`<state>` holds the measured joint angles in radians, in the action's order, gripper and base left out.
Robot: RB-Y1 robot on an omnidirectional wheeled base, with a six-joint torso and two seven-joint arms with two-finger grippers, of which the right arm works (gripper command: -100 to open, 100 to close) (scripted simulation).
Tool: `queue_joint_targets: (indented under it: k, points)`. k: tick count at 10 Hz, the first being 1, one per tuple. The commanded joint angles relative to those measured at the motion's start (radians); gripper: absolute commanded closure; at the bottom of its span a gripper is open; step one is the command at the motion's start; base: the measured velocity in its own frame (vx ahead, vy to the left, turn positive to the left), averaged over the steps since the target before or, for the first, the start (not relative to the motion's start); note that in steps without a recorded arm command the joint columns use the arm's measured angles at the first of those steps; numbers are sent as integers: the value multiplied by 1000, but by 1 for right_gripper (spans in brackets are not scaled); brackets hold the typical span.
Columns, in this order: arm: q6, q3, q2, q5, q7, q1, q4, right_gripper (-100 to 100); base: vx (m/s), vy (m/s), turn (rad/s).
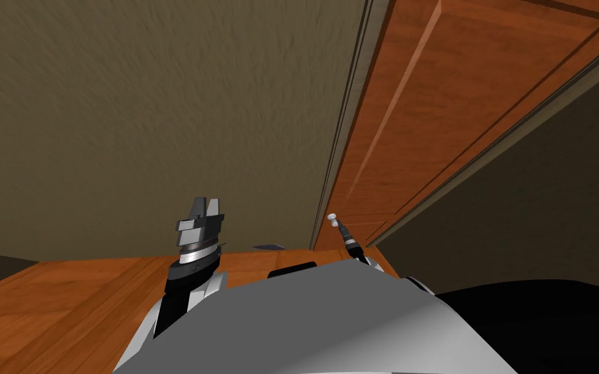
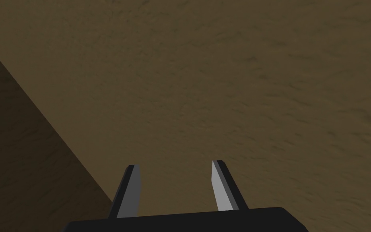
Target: Pull the door open
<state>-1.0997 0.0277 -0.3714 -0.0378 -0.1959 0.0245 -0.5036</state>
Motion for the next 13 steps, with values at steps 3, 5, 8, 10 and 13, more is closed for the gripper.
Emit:
queue_joint_targets:
  k: [3, 5, 8, 10, 13]
  points:
    - [11, -9, 9, -23, 73, -1, -11, 100, -46, -29, 70]
    - [26, -15, 13, -57, 138, 1, -19, 100, -65, -32, 115]
    - [33, -18, 15, -75, 197, 2, -23, 100, -52, -27, 72]
    - [40, -20, 17, -92, 239, 3, -27, 100, -47, -27, 81]
    - [55, -26, 21, -128, 322, 5, -35, 100, -63, -26, 99]
